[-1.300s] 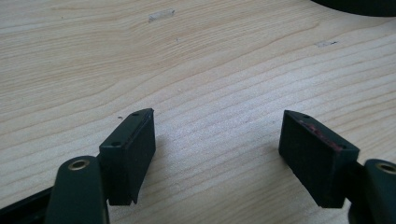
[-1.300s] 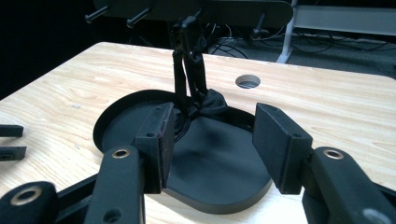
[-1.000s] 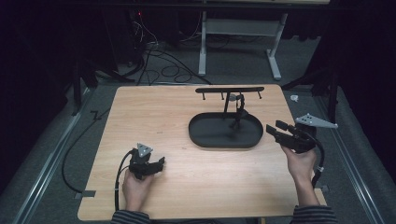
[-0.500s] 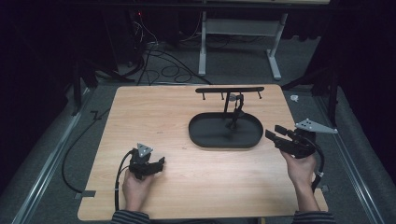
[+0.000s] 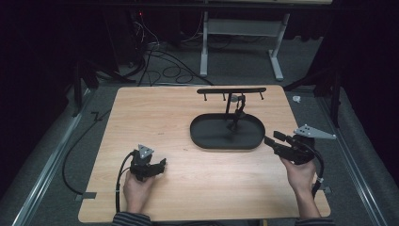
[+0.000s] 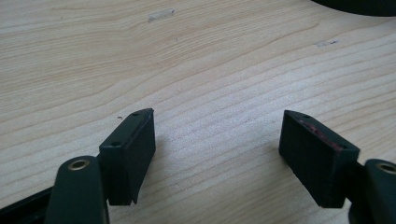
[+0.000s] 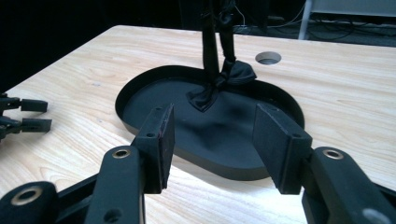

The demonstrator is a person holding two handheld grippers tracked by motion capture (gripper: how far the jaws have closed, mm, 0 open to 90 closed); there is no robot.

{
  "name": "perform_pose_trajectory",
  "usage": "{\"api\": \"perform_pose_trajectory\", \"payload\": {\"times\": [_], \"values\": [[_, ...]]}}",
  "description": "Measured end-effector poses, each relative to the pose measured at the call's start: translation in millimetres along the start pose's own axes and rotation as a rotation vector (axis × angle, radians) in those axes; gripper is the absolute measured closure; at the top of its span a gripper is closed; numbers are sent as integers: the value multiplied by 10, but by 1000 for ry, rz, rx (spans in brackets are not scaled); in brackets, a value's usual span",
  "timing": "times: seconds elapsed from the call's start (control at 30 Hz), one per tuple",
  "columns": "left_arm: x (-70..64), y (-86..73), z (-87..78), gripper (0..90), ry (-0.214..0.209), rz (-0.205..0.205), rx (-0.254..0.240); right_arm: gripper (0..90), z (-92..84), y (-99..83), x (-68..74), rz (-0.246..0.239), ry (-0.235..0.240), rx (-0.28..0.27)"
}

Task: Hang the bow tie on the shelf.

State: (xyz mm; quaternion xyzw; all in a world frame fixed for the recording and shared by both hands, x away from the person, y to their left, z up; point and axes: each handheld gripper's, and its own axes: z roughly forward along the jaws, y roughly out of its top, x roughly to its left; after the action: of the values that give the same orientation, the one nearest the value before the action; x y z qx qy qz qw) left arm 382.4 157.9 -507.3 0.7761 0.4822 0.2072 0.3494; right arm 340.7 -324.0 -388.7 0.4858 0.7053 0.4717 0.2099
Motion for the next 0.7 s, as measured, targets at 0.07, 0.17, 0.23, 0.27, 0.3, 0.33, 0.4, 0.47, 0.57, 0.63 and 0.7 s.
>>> {"api": "perform_pose_trajectory", "payload": {"times": [0.07,0.17,0.23,0.27,0.3,0.33,0.4,0.47,0.57,0.63,0.7], "values": [[0,0,0,276,0,0,0,503,11,-12,19,0,6,0],[-1,0,0,276,-1,-2,0,504,27,-29,41,-1,13,2],[-1,0,0,276,-1,-2,0,505,39,-37,52,-1,15,4],[-1,0,0,276,-1,-2,0,505,43,-43,60,1,18,7],[-1,0,0,276,-1,-2,0,505,49,-51,64,2,20,5],[-1,0,0,275,-1,-2,0,505,53,-60,67,2,23,7],[-1,0,0,276,-1,-2,0,505,64,-79,74,3,26,11],[-1,-1,0,275,-1,-2,0,506,74,-101,79,7,30,13],[-1,-1,0,276,-1,-2,0,506,92,-134,86,13,34,20],[-1,0,-1,275,-2,-1,1,506,101,-155,95,14,34,22],[-1,0,-1,275,-2,-1,1,506,115,-176,97,14,38,22]]}}
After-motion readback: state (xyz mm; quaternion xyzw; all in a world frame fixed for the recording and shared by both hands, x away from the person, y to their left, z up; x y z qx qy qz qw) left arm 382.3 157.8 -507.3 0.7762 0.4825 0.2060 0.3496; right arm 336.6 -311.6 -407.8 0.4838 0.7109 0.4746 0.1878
